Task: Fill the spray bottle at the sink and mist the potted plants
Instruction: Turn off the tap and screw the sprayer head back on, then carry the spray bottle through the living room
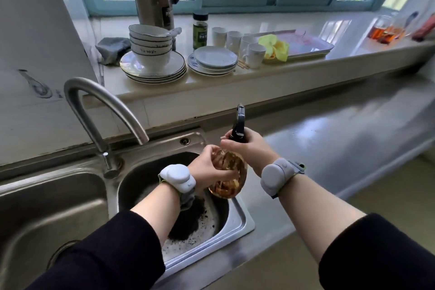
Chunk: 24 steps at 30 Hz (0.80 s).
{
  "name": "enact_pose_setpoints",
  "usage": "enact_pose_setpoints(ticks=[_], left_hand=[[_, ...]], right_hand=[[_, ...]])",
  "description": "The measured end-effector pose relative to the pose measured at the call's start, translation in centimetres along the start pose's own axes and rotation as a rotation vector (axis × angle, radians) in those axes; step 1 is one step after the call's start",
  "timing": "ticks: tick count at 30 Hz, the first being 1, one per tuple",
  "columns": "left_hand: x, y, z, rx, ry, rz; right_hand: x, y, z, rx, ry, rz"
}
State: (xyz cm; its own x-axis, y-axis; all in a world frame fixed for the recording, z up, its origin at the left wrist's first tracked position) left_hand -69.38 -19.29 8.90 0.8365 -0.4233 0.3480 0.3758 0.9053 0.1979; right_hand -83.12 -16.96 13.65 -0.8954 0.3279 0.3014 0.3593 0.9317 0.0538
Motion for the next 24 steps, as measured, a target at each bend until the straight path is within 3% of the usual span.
enact_pose_setpoints(ticks=[10,13,24], left_hand=[[-12.3,-0.5,6.9,-0.076,0.103,-0.293],[-19.3,0.3,10.4,-0.167,0.029,-0.431],[-43.0,10.4,21.5,-0.481,-0.060,-0.659]], right_hand=[[13.4,3.8,4.2,-0.051,-0.125,0.369],[20.5,6.8,6.0,-0.048,-0.144,0.490],[43.8,21.1,10.4,-0.032,-0.023,0.765]])
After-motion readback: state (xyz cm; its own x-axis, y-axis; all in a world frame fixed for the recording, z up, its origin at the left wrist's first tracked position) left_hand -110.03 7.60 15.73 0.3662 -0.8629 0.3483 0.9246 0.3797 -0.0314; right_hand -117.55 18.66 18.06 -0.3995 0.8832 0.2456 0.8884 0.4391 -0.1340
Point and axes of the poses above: each hand's wrist, its own y-axis away from the middle knuckle, its own x-axis out of the back of the hand, z = x × y, the point moved 3 cm from there along -y, towards the middle knuckle, and after that the axes turned 13 degrees about z, right-handed, at the moved point
